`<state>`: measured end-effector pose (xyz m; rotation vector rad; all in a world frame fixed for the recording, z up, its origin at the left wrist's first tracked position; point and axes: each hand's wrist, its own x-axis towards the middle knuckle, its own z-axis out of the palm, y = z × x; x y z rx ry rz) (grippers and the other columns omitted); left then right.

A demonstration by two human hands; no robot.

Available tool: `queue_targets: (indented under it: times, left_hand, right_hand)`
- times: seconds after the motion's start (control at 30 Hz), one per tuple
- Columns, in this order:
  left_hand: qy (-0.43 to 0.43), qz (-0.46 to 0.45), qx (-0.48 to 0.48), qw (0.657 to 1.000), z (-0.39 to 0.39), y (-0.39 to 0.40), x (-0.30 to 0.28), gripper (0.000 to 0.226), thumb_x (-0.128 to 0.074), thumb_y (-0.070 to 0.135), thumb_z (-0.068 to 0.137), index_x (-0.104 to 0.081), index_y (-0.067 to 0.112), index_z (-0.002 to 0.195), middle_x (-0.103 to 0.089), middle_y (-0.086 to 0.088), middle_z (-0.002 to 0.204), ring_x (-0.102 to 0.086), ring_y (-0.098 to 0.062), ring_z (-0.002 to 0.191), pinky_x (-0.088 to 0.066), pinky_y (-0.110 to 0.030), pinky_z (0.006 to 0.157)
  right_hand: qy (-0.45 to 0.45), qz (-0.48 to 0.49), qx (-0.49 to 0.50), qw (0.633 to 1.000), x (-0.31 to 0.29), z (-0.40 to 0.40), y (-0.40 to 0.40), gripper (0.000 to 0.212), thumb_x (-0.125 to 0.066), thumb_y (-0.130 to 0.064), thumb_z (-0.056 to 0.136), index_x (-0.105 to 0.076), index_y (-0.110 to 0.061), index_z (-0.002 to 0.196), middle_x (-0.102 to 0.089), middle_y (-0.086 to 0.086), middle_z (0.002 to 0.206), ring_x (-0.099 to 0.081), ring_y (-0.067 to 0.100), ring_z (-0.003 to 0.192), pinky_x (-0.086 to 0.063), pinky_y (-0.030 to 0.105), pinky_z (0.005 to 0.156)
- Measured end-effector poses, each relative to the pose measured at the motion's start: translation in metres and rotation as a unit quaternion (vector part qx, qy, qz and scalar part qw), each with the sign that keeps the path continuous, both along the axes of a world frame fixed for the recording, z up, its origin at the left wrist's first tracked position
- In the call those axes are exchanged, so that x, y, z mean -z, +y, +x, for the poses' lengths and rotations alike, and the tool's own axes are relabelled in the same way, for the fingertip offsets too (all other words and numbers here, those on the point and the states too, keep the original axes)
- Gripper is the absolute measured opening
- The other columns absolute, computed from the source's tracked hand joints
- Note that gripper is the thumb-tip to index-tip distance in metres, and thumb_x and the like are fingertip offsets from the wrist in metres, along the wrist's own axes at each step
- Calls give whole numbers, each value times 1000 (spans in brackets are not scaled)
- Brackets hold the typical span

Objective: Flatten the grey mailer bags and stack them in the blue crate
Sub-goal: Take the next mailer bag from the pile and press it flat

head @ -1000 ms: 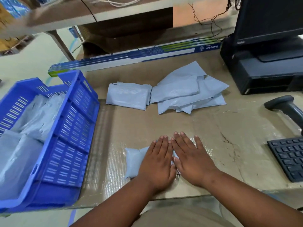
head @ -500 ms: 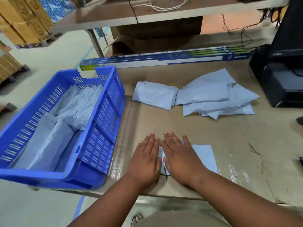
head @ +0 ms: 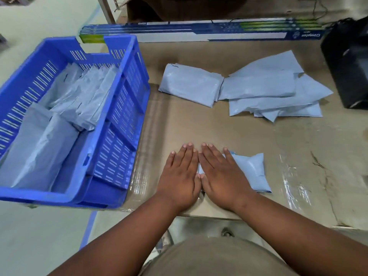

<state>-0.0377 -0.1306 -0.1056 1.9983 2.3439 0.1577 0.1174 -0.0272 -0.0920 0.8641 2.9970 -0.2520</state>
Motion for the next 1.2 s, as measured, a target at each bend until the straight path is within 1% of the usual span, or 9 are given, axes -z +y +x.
queue_targets:
  times: [0.13, 0.33, 0.4, 0.47, 0.6, 0.7, 0.8, 0.93, 1.2]
  left_hand:
    - [3, -8, 1, 1000, 1, -1, 1, 72, -24, 43, 104, -26, 6, 166, -16, -13, 176, -10, -27, 164, -16, -53, 130]
    - [8, -35, -9, 999, 2, -1, -4, 73, -22, 44, 103, -24, 9, 167, -13, -11, 176, -7, -25, 164, -15, -55, 129]
    - [13, -34, -19, 999, 1, 1, -10, 75, -24, 46, 102, -23, 9, 167, -13, -11, 176, -6, -26, 164, -14, -57, 130]
    - [9, -13, -12, 1000, 9, 8, -21, 76, -28, 44, 99, -28, 8, 166, -19, -13, 175, -11, -27, 164, -15, -56, 130]
    - [-14, 9, 21, 1000, 37, 30, -34, 73, -26, 38, 97, -35, 9, 164, -26, -13, 173, -17, -28, 162, -15, -50, 131]
    - [-44, -12, 15, 999, 46, 38, -23, 73, -21, 38, 98, -34, 11, 165, -26, -10, 173, -16, -25, 163, -15, -52, 131]
    - [-25, -3, 9, 1000, 45, 35, -10, 67, -26, 38, 103, -37, 11, 163, -29, -9, 173, -19, -24, 162, -21, -57, 127]
    - [2, 11, 10, 1000, 45, 35, -7, 66, -28, 39, 104, -37, 9, 163, -30, -11, 172, -21, -25, 162, -18, -56, 128]
    - [8, 15, 10, 1000, 45, 38, -4, 69, -29, 38, 103, -35, 7, 163, -28, -13, 172, -19, -26, 162, -18, -56, 128]
  right_hand:
    - [8, -7, 2, 1000, 2, 1, -1, 69, -24, -45, 106, -20, -14, 168, -11, 7, 177, -6, 22, 164, -10, 52, 131]
    - [1, -22, -7, 1000, -4, 3, 0, 71, -19, -47, 106, -15, -15, 169, -6, 6, 178, 0, 22, 164, -3, 53, 131]
    - [13, -18, -7, 1000, -6, 6, 1, 70, -22, -47, 107, -19, -14, 168, -10, 8, 177, -3, 22, 164, -2, 54, 131]
    - [24, 3, -7, 1000, -11, 16, 4, 69, -22, -46, 107, -24, -11, 167, -17, 10, 176, -8, 24, 163, -4, 55, 131]
    - [23, 28, -1, 999, -14, 32, 9, 71, -24, -37, 101, -28, -8, 165, -27, 11, 172, -15, 26, 162, -1, 54, 131]
    - [13, 42, 2, 999, -8, 41, 14, 69, -23, -36, 102, -34, -6, 163, -33, 13, 170, -20, 28, 161, 3, 53, 129]
    - [21, 46, -2, 999, 0, 46, 16, 66, -27, -36, 104, -38, -4, 161, -35, 16, 168, -24, 30, 160, -3, 54, 131]
    - [40, 36, 1, 999, 5, 48, 18, 66, -28, -36, 105, -35, -4, 162, -31, 15, 170, -20, 30, 161, -11, 55, 130]
    - [46, -9, 7, 999, 14, 47, 25, 68, -20, -42, 108, -16, -11, 168, -8, 9, 177, 0, 24, 164, -2, 52, 132]
